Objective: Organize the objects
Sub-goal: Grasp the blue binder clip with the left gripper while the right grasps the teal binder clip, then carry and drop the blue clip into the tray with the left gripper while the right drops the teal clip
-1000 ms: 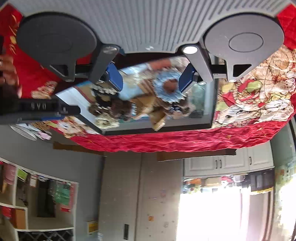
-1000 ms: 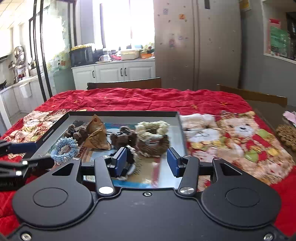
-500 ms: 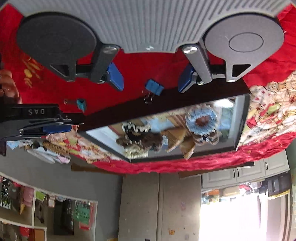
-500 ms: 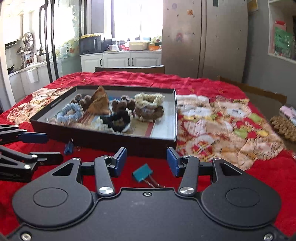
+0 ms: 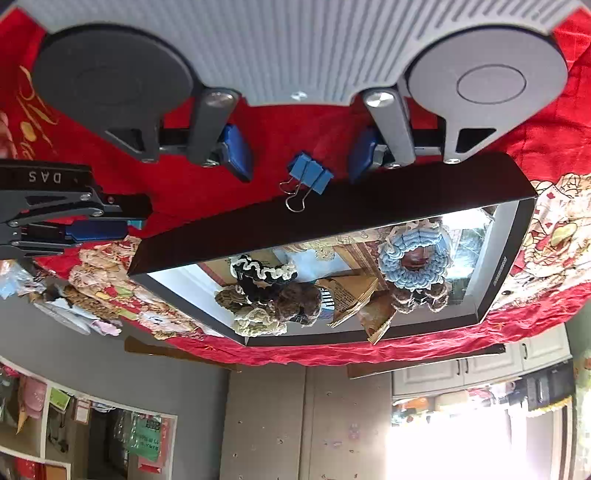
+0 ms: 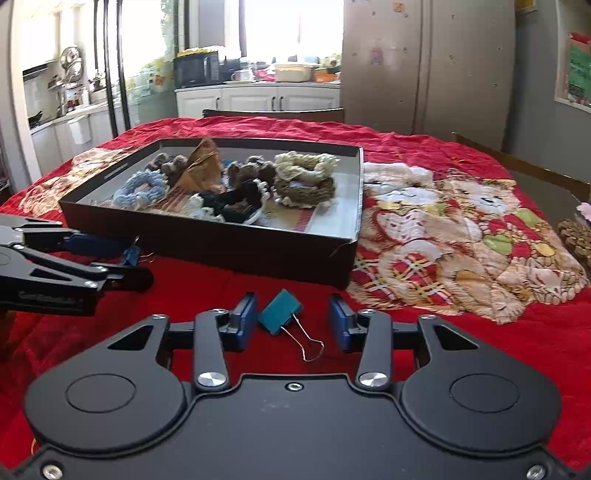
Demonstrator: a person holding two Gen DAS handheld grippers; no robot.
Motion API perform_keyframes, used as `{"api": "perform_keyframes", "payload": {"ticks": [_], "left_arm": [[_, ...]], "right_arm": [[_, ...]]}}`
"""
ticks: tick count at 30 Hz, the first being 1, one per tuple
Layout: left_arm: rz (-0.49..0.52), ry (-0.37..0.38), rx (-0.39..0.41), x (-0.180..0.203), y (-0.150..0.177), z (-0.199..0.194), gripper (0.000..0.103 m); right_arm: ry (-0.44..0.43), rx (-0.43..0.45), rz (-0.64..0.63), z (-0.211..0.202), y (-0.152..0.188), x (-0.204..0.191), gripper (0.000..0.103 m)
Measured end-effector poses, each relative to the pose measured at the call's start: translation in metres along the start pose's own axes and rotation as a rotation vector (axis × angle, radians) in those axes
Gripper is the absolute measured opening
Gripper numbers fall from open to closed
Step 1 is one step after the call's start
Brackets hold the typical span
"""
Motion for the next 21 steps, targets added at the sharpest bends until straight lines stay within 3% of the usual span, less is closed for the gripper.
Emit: {"api": "perform_keyframes", "payload": {"ticks": [2,4,5,8,21], "left_arm": [[-0.005,-0.019,0.001,0.001,0.000,0.001,0.042],[-0.021,-0.033,0.006,-0.001,-0.002,0.001,0.030],[-0.031,-0.032,0.006,-0.002,-0.002,0.001,0.030],[-0.039,-0.031,0.010,-0.003,-0.002,0.001,0.030],[-0.041,0.007,0.029,0.001,0.000,-0.014,0.029]], "right_arm": [[0.000,-0.009,-0.033,0.002,0.002,-0.006,0.031],[0.013,-0.003,-0.063,0.002,0.003,-0.010,0.027],[0.008,-0.002,-0.069,0.002,0.003,-0.013,0.019],[0.006,-0.001,-0.064,0.002,0.003,-0.013,0.011],[-0.028,0.022,-0.056,-0.007,0.000,-0.016,0.011]]}}
Point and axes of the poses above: each gripper's, at about its wrist camera, not at the fingertips, and z roughly the way its jaws point, x to its right, y to its underside, the point moved 7 cm from there along z, roughly the way its jaws point, and after that the axes turned 8 degrees about y, right-handed, at the moved point
